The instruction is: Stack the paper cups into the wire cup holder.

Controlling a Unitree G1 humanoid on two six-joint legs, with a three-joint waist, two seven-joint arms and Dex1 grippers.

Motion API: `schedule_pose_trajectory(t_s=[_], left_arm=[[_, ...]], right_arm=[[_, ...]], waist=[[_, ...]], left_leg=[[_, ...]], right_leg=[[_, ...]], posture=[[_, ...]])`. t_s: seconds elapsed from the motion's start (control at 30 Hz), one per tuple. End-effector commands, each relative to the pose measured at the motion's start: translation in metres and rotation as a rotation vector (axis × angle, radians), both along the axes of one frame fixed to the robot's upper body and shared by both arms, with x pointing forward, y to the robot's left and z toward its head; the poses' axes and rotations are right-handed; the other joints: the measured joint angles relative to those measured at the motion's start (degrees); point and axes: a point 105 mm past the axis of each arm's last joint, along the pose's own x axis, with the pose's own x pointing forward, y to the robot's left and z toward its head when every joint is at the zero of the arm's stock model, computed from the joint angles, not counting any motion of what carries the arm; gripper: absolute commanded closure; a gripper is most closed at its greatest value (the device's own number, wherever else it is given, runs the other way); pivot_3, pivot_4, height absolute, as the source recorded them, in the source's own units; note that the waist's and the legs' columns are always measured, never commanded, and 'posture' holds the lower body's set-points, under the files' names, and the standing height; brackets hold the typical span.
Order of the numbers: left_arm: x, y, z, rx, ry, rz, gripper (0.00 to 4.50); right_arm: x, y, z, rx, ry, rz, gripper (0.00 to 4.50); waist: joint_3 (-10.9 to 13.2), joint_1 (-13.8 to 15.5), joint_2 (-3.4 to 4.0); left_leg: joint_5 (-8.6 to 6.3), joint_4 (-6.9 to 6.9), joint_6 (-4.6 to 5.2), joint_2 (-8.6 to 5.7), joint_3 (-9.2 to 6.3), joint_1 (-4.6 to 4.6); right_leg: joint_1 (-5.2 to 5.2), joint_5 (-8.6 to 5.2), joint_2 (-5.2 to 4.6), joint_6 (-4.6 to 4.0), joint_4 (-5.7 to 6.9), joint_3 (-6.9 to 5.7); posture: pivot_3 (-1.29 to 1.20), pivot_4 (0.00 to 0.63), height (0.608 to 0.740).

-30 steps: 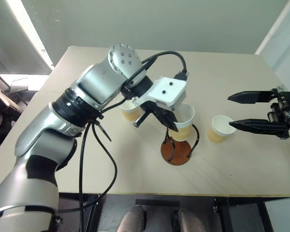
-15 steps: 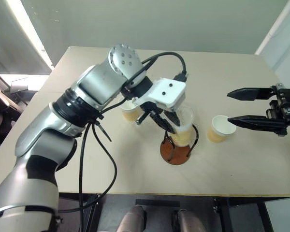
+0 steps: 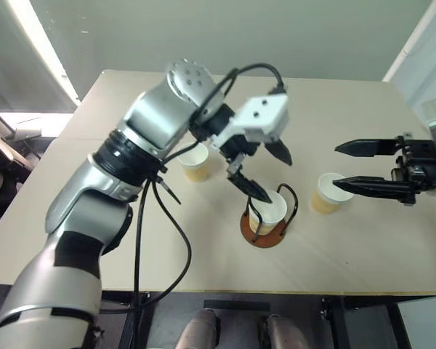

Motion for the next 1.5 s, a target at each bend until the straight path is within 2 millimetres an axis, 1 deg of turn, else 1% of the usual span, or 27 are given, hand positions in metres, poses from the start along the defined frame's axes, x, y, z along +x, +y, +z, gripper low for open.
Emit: schedule_pose_trajectory(t_s=[0.03,0.1,0.23,0.3,0.4,0.53,0.63,0.73,0.83,0.93,0.97,1.0,1.03,1.13,1.2,1.27,1.33,1.43,1.5], left_arm=[[0.004,0.036,0.028,-0.102,-0.025,0.12,0.02],[0.005,0.061,0.028,-0.108,-0.039,0.199,0.02],[-0.003,0.082,0.029,-0.131,-0.046,0.285,0.02],[-0.005,0.089,0.029,-0.144,-0.051,0.327,0.02],[-0.006,0.101,0.029,-0.174,-0.046,0.401,0.02],[-0.007,0.112,0.022,-0.182,-0.041,0.469,0.02],[-0.008,0.116,0.021,-0.195,-0.036,0.494,0.02],[-0.008,0.118,0.02,-0.204,-0.033,0.508,0.02],[-0.006,0.119,0.015,-0.193,-0.036,0.517,0.0],[-0.006,0.119,0.012,-0.178,-0.042,0.517,0.0],[-0.006,0.119,0.011,-0.175,-0.044,0.517,0.0],[-0.006,0.119,0.011,-0.174,-0.045,0.517,0.0],[-0.006,0.119,0.011,-0.173,-0.045,0.517,0.0],[-0.005,0.121,0.01,-0.166,-0.05,0.524,0.0],[-0.004,0.124,0.009,-0.155,-0.052,0.533,0.0],[-0.003,0.129,0.008,-0.139,-0.054,0.542,0.0],[-0.002,0.134,0.007,-0.126,-0.051,0.556,0.0],[-0.003,0.142,0.004,-0.105,-0.038,0.562,0.0],[-0.005,0.144,0.001,-0.095,-0.025,0.555,0.0]], right_arm=[[0.012,-0.003,-0.012,-0.119,-0.037,-0.07,0.6],[0.02,-0.005,-0.024,-0.198,-0.043,-0.085,0.6],[0.038,-0.016,-0.043,-0.381,-0.082,-0.126,0.6],[0.043,-0.022,-0.05,-0.446,-0.1,-0.12,0.6],[0.049,-0.028,-0.062,-0.549,-0.107,-0.101,0.6],[0.055,-0.037,-0.074,-0.651,-0.099,-0.082,0.6],[0.057,-0.042,-0.08,-0.708,-0.09,-0.068,0.6],[0.059,-0.04,-0.083,-0.729,-0.092,-0.046,0.6],[0.062,-0.037,-0.086,-0.759,-0.114,-0.026,1.22],[0.065,-0.035,-0.088,-0.772,-0.125,-0.014,2.31],[0.066,-0.034,-0.088,-0.77,-0.124,-0.012,2.61],[0.066,-0.034,-0.088,-0.768,-0.122,-0.01,3.07],[0.065,-0.033,-0.087,-0.766,-0.122,-0.007,3.38],[0.062,-0.032,-0.086,-0.755,-0.112,0.007,4.44],[0.059,-0.033,-0.084,-0.743,-0.1,0.015,4.48],[0.056,-0.034,-0.077,-0.717,-0.088,0.019,4.48],[0.056,-0.035,-0.062,-0.684,-0.097,0.005,4.48],[0.055,-0.032,-0.03,-0.634,-0.143,-0.009,4.48],[0.051,-0.019,-0.001,-0.603,-0.208,0.022,4.48]], waist=[[-0.02,-0.37,0.03],[-0.04,-0.86,0.08],[-0.04,-0.91,0.06],[-0.04,-0.37,0.06],[-0.04,-0.33,0.06],[-0.04,-0.49,0.06],[-0.03,-0.5,0.06],[-0.03,-0.58,0.06],[-0.04,-0.61,0.06],[-0.03,-0.61,0.06],[-0.03,-0.6,0.06],[-0.03,-0.6,0.06],[-0.03,-0.6,0.06],[-0.03,-0.6,0.06],[-0.03,-0.62,0.06],[-0.03,-0.64,0.06],[-0.03,-0.63,0.06],[-0.02,-0.72,0.09],[-0.01,-0.95,0.1]], left_leg=[[0.0,-0.01,0.0,0.0,0.01,0.01],[0.0,-0.08,0.0,0.0,0.06,0.09],[0.03,-0.07,0.06,0.02,0.03,0.11],[0.05,0.07,0.13,-0.05,-0.05,0.01],[0.0,0.25,0.23,-0.1,-0.09,-0.06],[0.0,0.25,0.23,-0.08,-0.07,-0.03],[0.01,0.27,0.23,-0.07,-0.06,-0.02],[0.01,0.32,0.22,-0.08,-0.06,-0.03],[0.0,0.32,0.22,-0.08,-0.06,-0.01],[0.0,0.32,0.22,-0.07,-0.06,0.0],[0.0,0.32,0.22,-0.08,-0.06,-0.01],[0.0,0.33,0.22,-0.08,-0.05,-0.01],[0.0,0.33,0.22,-0.08,-0.06,-0.02],[0.0,0.32,0.22,-0.09,-0.06,-0.02],[0.0,0.31,0.21,-0.08,-0.06,-0.02],[0.0,0.31,0.21,-0.08,-0.06,-0.02],[0.0,0.29,0.2,-0.08,-0.05,-0.02],[0.0,0.27,0.19,-0.09,-0.04,-0.02],[0.01,0.23,0.17,-0.09,-0.04,0.0]], right_leg=[[-0.02,0.0,0.0,0.0,0.0,0.01],[-0.02,0.0,0.01,0.0,-0.01,0.05],[-0.01,-0.01,0.03,0.02,-0.05,0.05],[0.01,0.03,0.01,0.08,-0.09,0.03],[0.03,0.04,-0.02,0.1,-0.08,0.02],[0.02,0.04,-0.02,0.09,-0.04,0.02],[0.02,0.04,-0.02,0.09,-0.02,0.02],[0.02,0.04,-0.02,0.09,-0.02,0.02],[0.02,0.03,-0.02,0.09,-0.02,0.02],[0.02,0.03,-0.02,0.08,-0.01,0.02],[0.02,0.03,-0.02,0.08,-0.01,0.02],[0.02,0.03,-0.02,0.08,0.0,0.02],[0.03,0.03,-0.02,0.08,0.0,0.02],[0.03,0.03,-0.03,0.08,-0.01,0.02],[0.03,0.03,-0.03,0.08,-0.01,0.03],[0.02,0.03,-0.02,0.08,-0.01,0.03],[0.02,0.03,-0.02,0.08,-0.02,0.03],[0.01,0.03,-0.02,0.07,-0.04,0.06],[-0.02,0.02,-0.02,0.06,-0.04,0.06]], posture=[[0.0,0.15,0.74],[0.0,0.15,0.74],[0.0,0.15,0.74],[0.0,0.15,0.74],[0.0,0.15,0.74],[0.0,0.15,0.74],[0.0,0.15,0.74],[0.0,0.15,0.74],[0.0,0.15,0.74],[0.0,0.15,0.74],[0.0,0.15,0.74],[0.0,0.15,0.74],[0.0,0.15,0.74],[0.0,0.15,0.74],[0.0,0.15,0.74],[0.0,0.15,0.74],[0.0,0.15,0.74],[0.0,0.15,0.74],[0.0,0.15,0.74]])
